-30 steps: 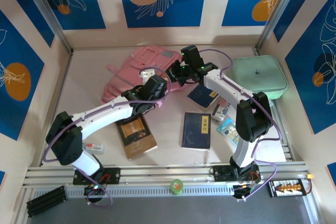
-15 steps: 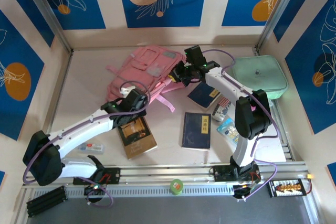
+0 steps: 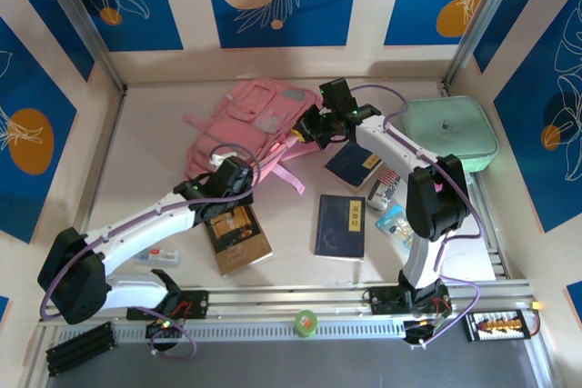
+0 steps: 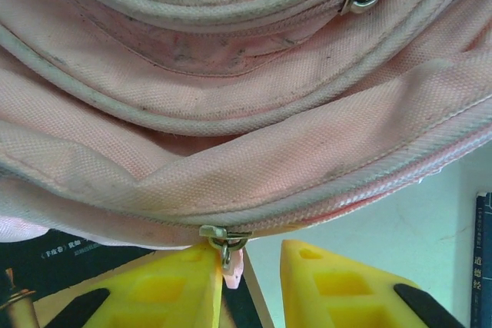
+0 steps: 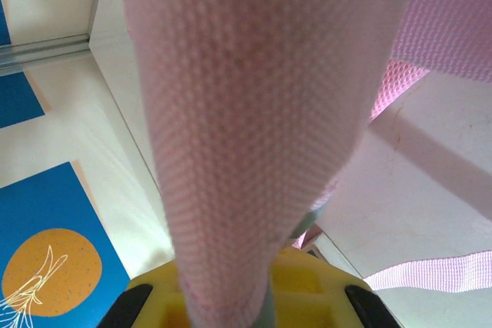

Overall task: Pack the student bag
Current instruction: Unzip the student bag at the center of the table.

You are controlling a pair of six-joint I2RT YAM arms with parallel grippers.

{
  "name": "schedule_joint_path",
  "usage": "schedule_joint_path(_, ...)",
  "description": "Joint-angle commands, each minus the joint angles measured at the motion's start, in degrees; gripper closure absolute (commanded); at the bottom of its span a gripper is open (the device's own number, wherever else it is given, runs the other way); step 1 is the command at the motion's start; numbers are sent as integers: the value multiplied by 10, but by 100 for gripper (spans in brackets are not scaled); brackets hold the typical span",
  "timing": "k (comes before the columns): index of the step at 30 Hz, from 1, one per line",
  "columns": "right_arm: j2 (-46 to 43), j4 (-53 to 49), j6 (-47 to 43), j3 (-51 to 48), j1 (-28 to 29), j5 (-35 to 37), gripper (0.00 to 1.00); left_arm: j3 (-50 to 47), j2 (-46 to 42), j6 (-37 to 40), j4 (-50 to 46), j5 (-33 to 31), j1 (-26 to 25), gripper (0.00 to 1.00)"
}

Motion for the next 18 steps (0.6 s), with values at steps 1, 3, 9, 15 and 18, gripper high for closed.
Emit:
schedule_joint_path(1,-7,15,-3,24,2,-14,100,-9,-1,13,19,9,6,73)
schedule_joint_path(3,-6,16,-3,24,2,-16,100,-9,4,12,15,3,6,73)
schedule_joint_path(9,-9,14,-5,20,2,-13,100,-14,5,9,9,-18,7,87)
schedule_joint_path(15,-21,15,-48,1,-15,-3,100,-18,-15,28,-30,-51,8,100)
schedule_joint_path(18,-28,41,-88,-24,-39,-11,100,-36,-38,27,-49,-63,12,100)
